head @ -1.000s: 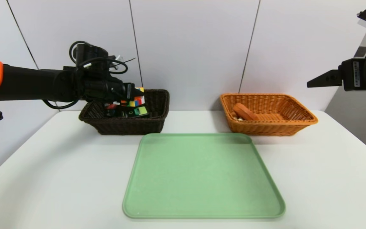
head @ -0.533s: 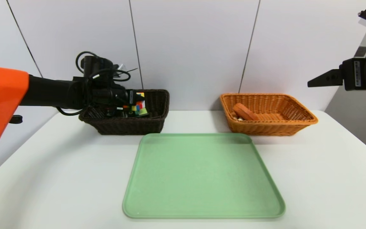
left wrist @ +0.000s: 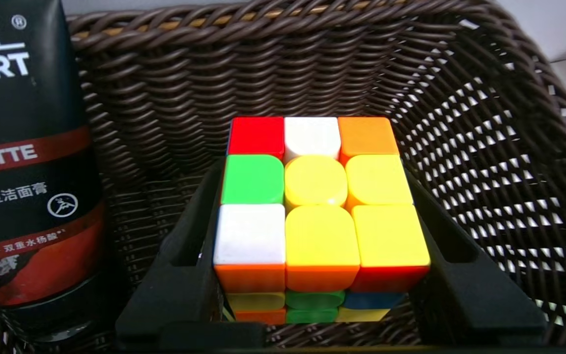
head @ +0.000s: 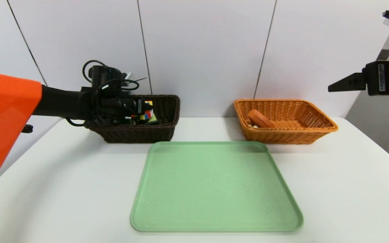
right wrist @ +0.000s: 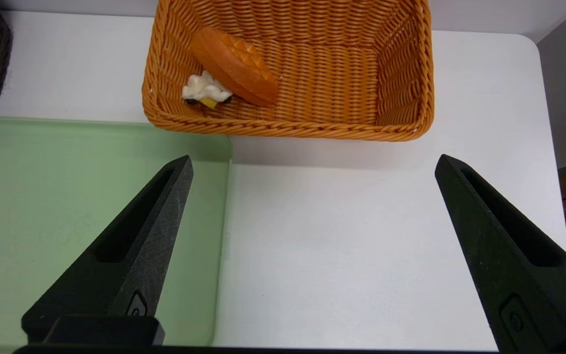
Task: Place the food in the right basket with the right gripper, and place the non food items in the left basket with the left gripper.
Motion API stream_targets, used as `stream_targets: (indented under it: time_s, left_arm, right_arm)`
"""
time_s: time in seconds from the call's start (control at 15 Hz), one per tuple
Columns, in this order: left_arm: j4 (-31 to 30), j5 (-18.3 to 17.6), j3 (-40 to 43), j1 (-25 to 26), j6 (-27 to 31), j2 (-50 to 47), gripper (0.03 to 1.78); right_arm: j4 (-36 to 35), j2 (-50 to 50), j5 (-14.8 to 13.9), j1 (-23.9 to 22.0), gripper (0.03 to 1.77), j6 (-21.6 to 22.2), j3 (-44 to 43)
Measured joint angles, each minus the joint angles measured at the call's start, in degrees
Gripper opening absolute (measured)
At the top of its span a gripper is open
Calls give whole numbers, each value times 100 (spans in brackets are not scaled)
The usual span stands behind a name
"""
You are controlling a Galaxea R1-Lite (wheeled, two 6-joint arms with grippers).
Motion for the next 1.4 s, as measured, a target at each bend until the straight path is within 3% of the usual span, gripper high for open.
stream_targets:
  time_s: [0.13,0.47,0.73,0.93,1.07,1.2,1.4]
  left_arm:
    - [-27,7,-55,-1,0,59,99]
    - [-35,11,-112,-1,-9,107,133]
    - [-33,13,-134,-9,0,89,147]
    - [129,27,-647,0,-1,-110,155]
    - [658,57,-1296,22,-9,-397,158]
    - [1680,74,-1734,83,68,-931,161]
    - [3769,115,-1899,146,204,-2018,164]
  right_arm:
    - [-5,-1,0,-6,170,-2,0]
    - [-2,-26,2,-9,170,-2,5]
    - [2,-54,2,-9,170,-2,18]
    - [9,-74,0,-9,170,0,18]
    - [9,-74,-13,-9,170,-27,18]
    - [11,-59,-17,-48,170,-157,20]
    - [345,32,33,-150,170,-277,-9]
